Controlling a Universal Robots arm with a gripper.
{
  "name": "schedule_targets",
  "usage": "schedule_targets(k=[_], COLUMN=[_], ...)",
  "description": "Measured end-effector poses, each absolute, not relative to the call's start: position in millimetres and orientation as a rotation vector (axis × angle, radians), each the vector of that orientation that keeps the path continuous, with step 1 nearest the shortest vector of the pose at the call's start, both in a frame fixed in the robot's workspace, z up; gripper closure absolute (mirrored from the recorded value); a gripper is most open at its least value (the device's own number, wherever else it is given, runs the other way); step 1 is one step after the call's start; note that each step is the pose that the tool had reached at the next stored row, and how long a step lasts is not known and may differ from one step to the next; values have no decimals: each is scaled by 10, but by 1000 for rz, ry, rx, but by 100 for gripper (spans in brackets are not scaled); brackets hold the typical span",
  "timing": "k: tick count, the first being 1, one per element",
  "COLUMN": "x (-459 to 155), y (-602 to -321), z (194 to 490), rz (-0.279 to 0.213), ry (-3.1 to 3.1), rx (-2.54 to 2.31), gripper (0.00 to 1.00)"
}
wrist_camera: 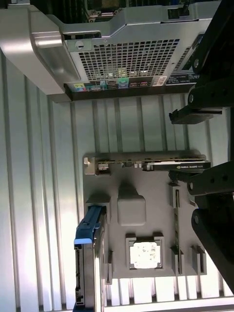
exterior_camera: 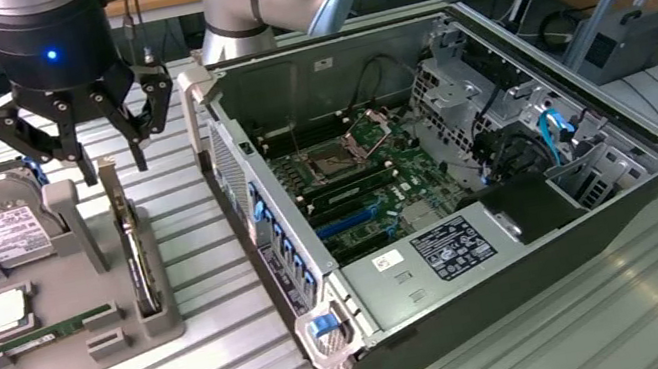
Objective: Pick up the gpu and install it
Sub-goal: 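Pick up the gpu and move the gpu toward the slot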
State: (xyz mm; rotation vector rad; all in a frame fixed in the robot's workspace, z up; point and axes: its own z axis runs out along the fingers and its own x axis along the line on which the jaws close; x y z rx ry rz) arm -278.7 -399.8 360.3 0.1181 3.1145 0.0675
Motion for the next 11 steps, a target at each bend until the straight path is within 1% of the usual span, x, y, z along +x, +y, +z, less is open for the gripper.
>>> schedule_targets(k=[11], x=[-2789], y=[-3998], z=[3573], rz=[68], ry=[3115], rx=[118], gripper=[50])
